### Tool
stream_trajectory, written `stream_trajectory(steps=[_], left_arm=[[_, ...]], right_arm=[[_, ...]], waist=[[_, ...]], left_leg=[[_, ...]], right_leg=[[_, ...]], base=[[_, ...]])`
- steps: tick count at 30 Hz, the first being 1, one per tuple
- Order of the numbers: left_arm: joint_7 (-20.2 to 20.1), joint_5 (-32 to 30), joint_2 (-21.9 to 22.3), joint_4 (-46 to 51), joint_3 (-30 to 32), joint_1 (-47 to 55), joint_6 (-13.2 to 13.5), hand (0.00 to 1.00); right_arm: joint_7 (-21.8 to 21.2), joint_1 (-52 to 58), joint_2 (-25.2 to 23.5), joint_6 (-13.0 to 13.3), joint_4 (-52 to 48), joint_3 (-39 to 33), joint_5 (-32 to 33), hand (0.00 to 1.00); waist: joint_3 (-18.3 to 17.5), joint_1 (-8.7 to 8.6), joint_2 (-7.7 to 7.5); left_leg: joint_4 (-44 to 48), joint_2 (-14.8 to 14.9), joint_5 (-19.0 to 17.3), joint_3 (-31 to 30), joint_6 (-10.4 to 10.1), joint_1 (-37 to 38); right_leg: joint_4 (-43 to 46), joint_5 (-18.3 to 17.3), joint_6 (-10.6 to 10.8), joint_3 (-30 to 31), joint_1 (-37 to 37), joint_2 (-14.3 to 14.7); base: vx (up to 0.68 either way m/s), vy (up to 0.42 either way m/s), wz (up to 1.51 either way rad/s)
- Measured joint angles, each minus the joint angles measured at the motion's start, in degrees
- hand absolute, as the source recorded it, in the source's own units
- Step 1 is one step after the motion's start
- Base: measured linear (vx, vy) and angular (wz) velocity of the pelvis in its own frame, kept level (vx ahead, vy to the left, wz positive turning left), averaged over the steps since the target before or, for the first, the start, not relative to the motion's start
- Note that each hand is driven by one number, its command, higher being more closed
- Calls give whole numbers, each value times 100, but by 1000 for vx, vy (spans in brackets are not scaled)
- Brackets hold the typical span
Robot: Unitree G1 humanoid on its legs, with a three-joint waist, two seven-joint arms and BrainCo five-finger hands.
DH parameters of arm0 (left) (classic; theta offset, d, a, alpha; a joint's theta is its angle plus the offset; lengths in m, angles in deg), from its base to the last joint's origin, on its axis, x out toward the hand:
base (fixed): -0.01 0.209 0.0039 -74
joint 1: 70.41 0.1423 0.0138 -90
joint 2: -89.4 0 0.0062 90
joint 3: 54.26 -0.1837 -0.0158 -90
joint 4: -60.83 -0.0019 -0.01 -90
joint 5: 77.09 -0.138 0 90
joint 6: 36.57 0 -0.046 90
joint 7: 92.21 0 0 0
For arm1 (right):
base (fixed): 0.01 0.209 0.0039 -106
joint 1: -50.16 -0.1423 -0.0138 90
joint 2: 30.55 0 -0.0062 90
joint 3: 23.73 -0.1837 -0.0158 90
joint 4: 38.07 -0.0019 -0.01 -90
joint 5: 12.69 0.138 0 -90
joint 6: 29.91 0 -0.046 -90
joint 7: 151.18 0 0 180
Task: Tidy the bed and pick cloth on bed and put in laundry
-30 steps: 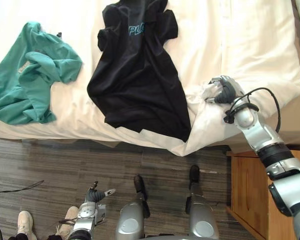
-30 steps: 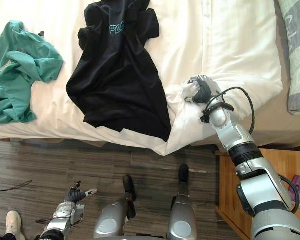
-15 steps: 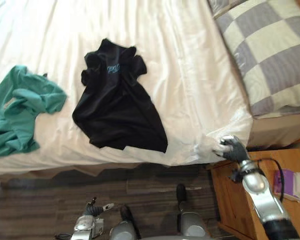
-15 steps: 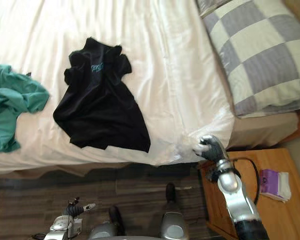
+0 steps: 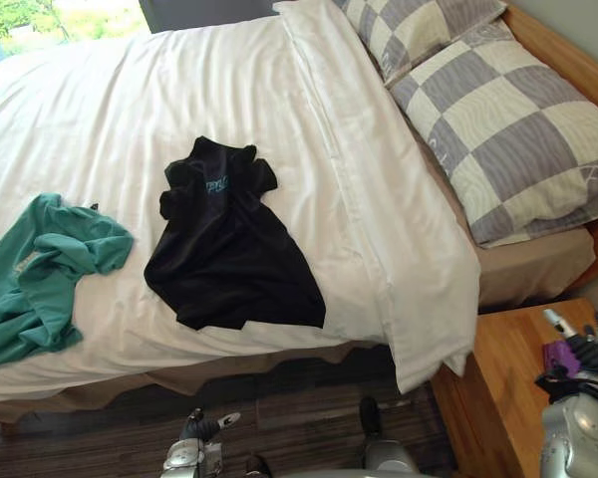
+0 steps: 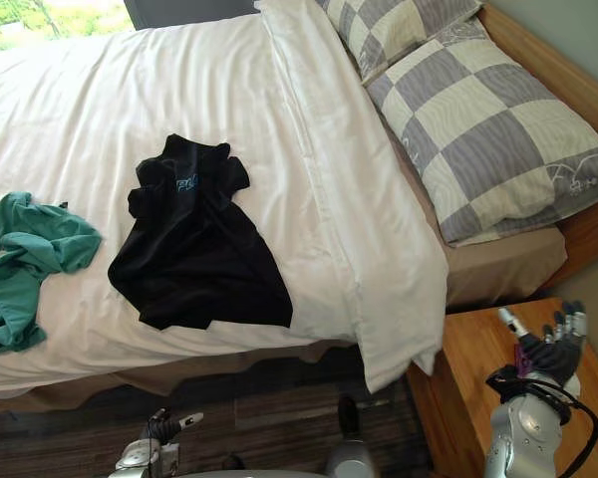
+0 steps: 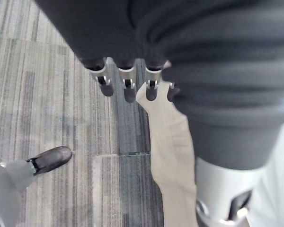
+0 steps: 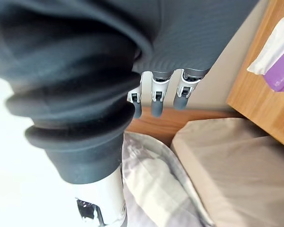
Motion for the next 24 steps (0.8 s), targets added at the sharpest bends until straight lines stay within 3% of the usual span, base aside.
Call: stream_trajectory(steps=[4, 9, 11, 13, 16, 24], left_arm=[[-1, -9, 76, -6, -96, 172, -80, 0], [24, 42, 113, -26, -272, 152, -78, 0], [28, 146, 189, -30, -280, 60, -76, 0], [53, 398, 178, 22, -318, 2, -24, 0], [121, 510, 174, 74, -409, -22, 82, 0], [123, 673, 147, 243, -914, -28, 151, 0]], right_arm=[[124, -599, 94, 177, 4, 104, 442, 100], [119, -2025, 938, 280, 410, 1017, 826, 100], [123, -3124, 1401, 292, 912, 1415, 854, 100], [215, -4452, 1860, 291, 1702, 1723, 880, 100], [236, -5361, 2256, 285, 2290, 1982, 1046, 100], [227, -5390, 2289, 145, 3576, 2025, 1099, 100]], waist=[[-9, 25, -26], [74, 188, -18], [308, 301, 15], [617, 409, 111], [937, 557, 343], [1675, 633, 678]], left_leg=[[-9, -24, 1, -32, 5, -7], [23, -88, 66, -190, 93, -190], [26, -122, 135, -327, 138, -348], [28, -195, 258, -496, 171, -641], [27, -223, 353, -605, 215, -919], [29, -228, 466, -753, 250, -1417]], right_leg=[[1, 5, -1, -9, 10, -44], [2, 31, 27, -124, -26, -115], [40, 60, 57, -185, -122, -187], [112, 97, 51, -302, -387, -246], [142, 149, 54, -379, -609, -288], [142, 216, 75, -485, -1011, -306]], base=[[0, -12, 3], [-27, -29, 19], [-52, -18, 36], [-55, -7, 40], [-34, 4, 21], [2, 5, 13]])
